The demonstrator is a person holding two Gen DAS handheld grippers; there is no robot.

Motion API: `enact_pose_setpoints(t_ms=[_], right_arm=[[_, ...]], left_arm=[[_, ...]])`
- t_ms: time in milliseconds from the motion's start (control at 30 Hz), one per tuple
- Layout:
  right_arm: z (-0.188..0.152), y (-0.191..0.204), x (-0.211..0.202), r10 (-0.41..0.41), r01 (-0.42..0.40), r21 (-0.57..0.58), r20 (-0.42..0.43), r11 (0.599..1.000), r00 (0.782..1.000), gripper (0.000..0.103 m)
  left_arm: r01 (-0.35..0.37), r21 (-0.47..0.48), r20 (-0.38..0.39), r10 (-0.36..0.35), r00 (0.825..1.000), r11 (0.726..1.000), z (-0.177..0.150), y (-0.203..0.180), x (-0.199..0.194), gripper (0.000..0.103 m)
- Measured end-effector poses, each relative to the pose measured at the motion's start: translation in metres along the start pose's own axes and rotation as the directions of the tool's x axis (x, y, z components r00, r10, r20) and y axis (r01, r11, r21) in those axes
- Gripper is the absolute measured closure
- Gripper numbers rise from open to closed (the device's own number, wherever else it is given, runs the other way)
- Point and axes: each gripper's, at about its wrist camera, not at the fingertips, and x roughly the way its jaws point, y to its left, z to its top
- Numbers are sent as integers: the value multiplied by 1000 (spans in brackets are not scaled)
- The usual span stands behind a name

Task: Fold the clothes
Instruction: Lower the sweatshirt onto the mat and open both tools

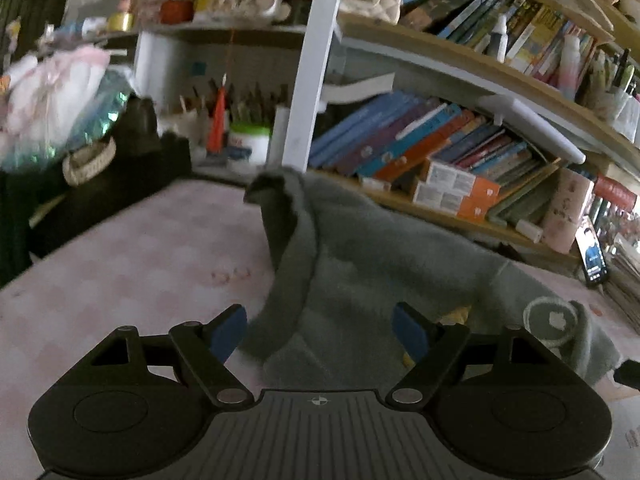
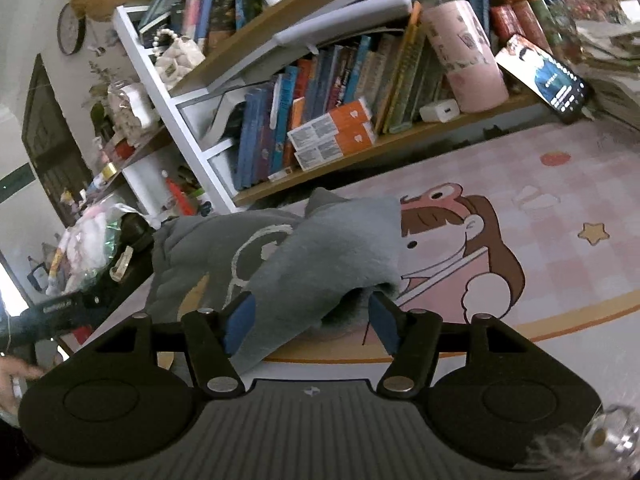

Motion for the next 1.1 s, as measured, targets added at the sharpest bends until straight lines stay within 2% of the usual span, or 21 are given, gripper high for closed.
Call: enact_pose_setpoints(t_ms=[200,433,500,567,600,633,667,767,867,933,1100], right_arm=[[-1,2,5,14,-14,-6,-36,1000,999,40],[-2,0,4,12,-12,5,-34,1000,999,40],[-2,0,4,12,-12,3,-35,1000,999,40],[-1,0,4,12,-12,3,-36,1000,999,40],[-1,0,3,12,-12,2,-36,1000,999,40],[-1,0,3,13,-13,1,-35,1000,999,40],[-1,0,3,13,-13,0,-34,1000,999,40],[-1,0,2,11,-11,2,-29,1000,1000,40],[-1,-1,2,9,-9,3,-32,1000,999,40],[-1,-1,2,10,-10,-1,-33,1000,999,40],[0,-3,3,4,-3,15,-40,1000,999,40]], left_arm=[[-17,-21,-42,16,999,1000,-7,2,13,21],[-87,-40,-98,83,992,995,-9,6,35,24],[-94,-61,-125,86,988,994,-10,10,41,39],[-112,-17,-133,109,985,994,-9,9,45,70],[-103,-6,-138,101,985,995,-7,11,46,72],[-74,-28,-144,69,987,997,-4,18,46,78],[-73,-63,-118,65,991,995,0,26,41,82],[-124,-148,-5,124,992,981,13,49,17,84],[-232,-113,62,240,969,966,19,53,-3,84],[-265,-89,54,270,961,960,15,55,-7,82],[-257,-96,21,260,965,962,0,61,-11,79]])
